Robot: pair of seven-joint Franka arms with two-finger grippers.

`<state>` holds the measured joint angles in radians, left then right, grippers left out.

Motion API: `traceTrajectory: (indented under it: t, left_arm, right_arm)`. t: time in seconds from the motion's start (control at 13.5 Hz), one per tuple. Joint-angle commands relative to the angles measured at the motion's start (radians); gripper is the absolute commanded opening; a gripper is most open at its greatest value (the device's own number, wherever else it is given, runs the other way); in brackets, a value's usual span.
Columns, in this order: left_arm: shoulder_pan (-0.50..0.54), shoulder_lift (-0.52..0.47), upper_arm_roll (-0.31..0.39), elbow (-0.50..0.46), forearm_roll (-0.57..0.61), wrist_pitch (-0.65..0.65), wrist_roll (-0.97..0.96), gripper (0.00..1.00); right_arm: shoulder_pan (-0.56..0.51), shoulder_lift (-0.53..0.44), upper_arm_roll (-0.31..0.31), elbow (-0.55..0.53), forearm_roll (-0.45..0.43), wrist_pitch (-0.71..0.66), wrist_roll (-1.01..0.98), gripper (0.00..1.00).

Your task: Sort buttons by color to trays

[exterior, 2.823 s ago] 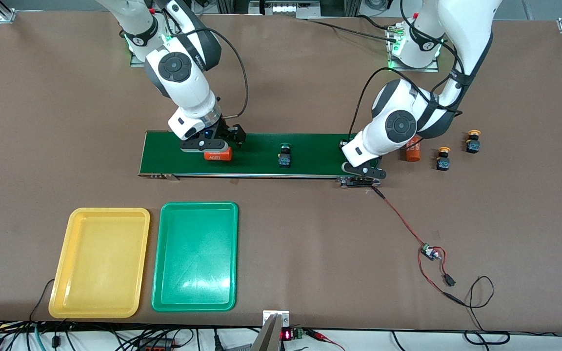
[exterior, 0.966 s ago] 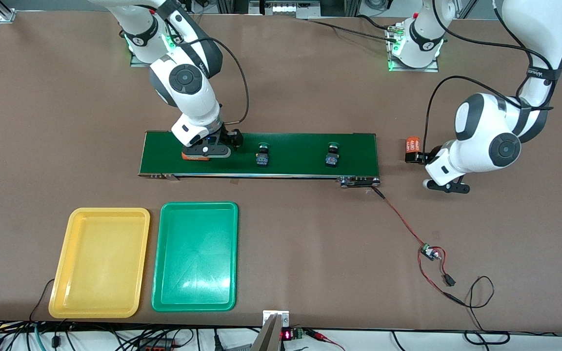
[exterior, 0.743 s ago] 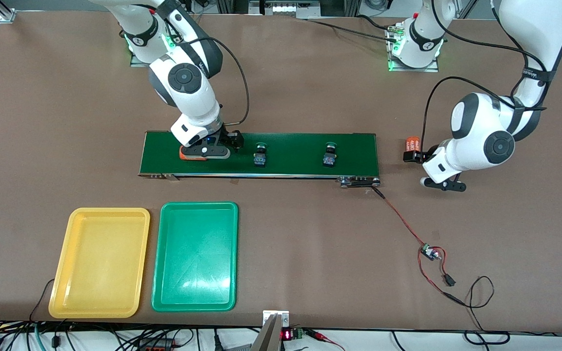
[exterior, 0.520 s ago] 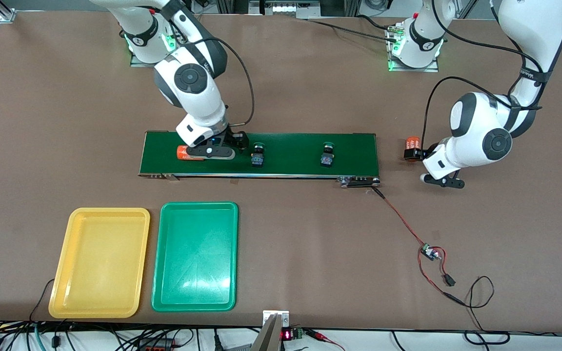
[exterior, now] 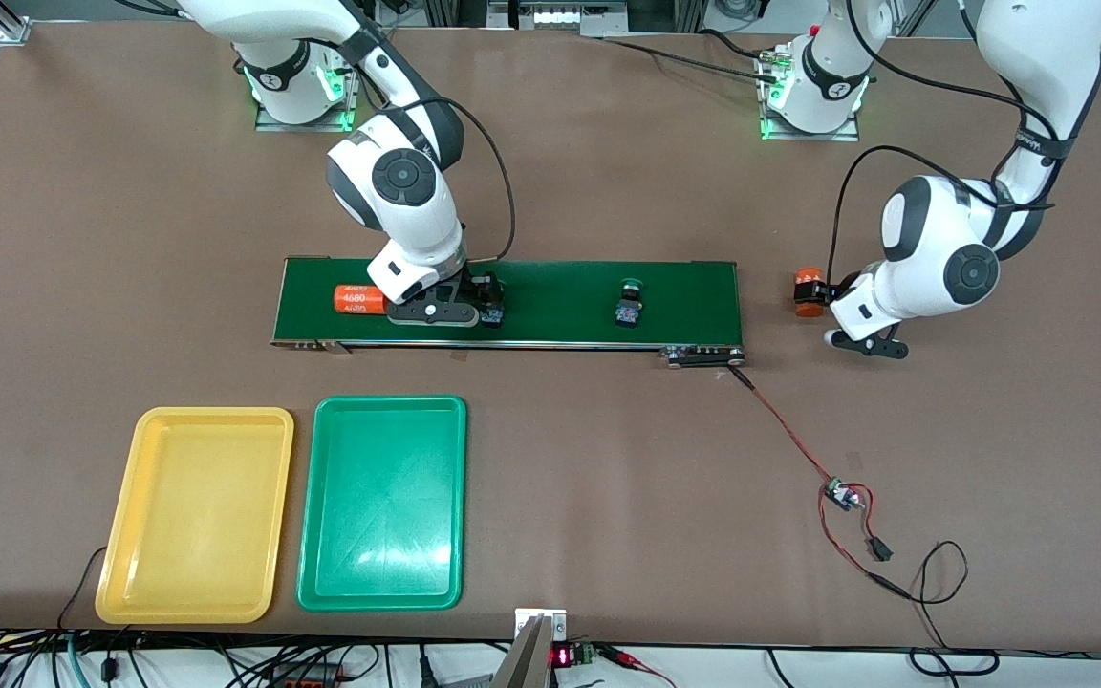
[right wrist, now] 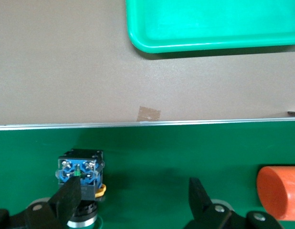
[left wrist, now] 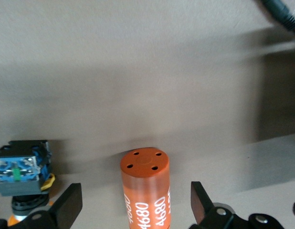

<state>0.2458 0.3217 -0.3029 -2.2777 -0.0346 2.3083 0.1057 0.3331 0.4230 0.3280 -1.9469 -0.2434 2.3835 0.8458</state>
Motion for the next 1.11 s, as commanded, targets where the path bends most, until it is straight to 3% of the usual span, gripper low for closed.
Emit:
traceTrajectory:
  t: [0.0, 0.3, 0.45, 0.82, 0.89, 1.04]
  left_arm:
    - [0.012, -0.035, -0.009, -0.049, 0.015, 0.026, 0.019, 1.0]
    - [0.012, -0.03, -0.009, -0.114, 0.015, 0.133, 0.019, 1.0]
    - [0.012, -0.029, -0.009, -0.12, 0.015, 0.137, 0.019, 0.93]
    - [0.01, -0.041, -0.009, -0.125, 0.015, 0.128, 0.009, 0.06]
    - [0.009, -0.05, -0.01, -0.12, 0.015, 0.125, 0.006, 0.0]
    - [-0.002, -0.073, -0.01, -0.085, 0.015, 0.111, 0.009, 0.0]
  right_arm:
    - [0.012, 0.006, -0.006, 0.02, -0.022, -0.02, 0.029, 1.0]
    - [0.012, 0.017, -0.006, 0.02, -0.022, -0.018, 0.029, 1.0]
    - [0.015, 0.037, -0.006, 0.019, -0.019, -0.018, 0.029, 1.0]
    - [0.026, 0.066, -0.006, 0.017, -0.011, -0.017, 0.032, 1.0]
    - [0.026, 0.066, -0.006, 0.017, -0.011, -0.017, 0.03, 1.0]
    - [0.024, 0.066, -0.006, 0.019, -0.01, -0.017, 0.021, 1.0]
